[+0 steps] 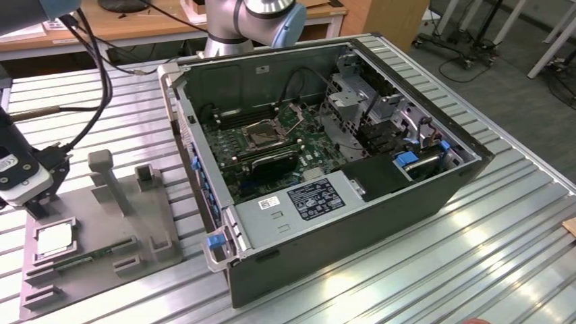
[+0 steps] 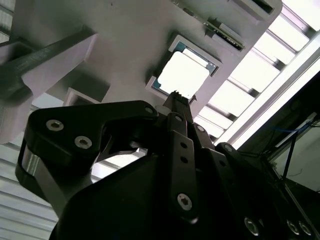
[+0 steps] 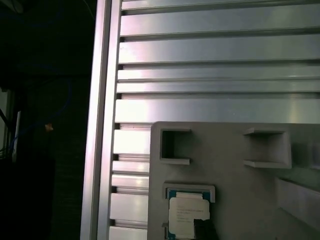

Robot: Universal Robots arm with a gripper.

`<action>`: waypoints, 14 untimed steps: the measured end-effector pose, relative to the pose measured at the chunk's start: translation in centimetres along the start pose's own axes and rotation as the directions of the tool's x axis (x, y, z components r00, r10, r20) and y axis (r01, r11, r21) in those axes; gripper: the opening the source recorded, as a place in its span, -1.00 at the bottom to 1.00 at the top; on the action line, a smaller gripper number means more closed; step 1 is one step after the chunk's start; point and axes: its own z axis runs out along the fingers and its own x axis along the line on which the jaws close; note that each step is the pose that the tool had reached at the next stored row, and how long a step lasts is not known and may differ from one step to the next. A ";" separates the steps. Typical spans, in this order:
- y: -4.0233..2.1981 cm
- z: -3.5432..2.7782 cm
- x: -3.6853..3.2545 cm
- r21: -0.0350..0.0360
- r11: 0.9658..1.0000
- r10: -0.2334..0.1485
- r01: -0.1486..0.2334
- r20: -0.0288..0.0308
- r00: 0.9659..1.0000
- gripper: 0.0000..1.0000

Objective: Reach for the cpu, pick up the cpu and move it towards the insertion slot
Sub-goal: 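Reach for the cpu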

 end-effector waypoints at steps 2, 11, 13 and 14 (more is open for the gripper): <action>-0.27 0.10 0.14 0.000 1.000 0.000 0.000 0.000 1.000 -0.80; -1.07 1.31 0.53 0.000 1.000 0.000 0.000 0.000 1.000 -0.80; -1.17 1.67 0.60 0.000 1.000 0.000 0.000 0.000 1.000 -0.80; -1.21 1.86 0.64 0.000 1.000 0.000 0.000 0.001 1.000 -0.80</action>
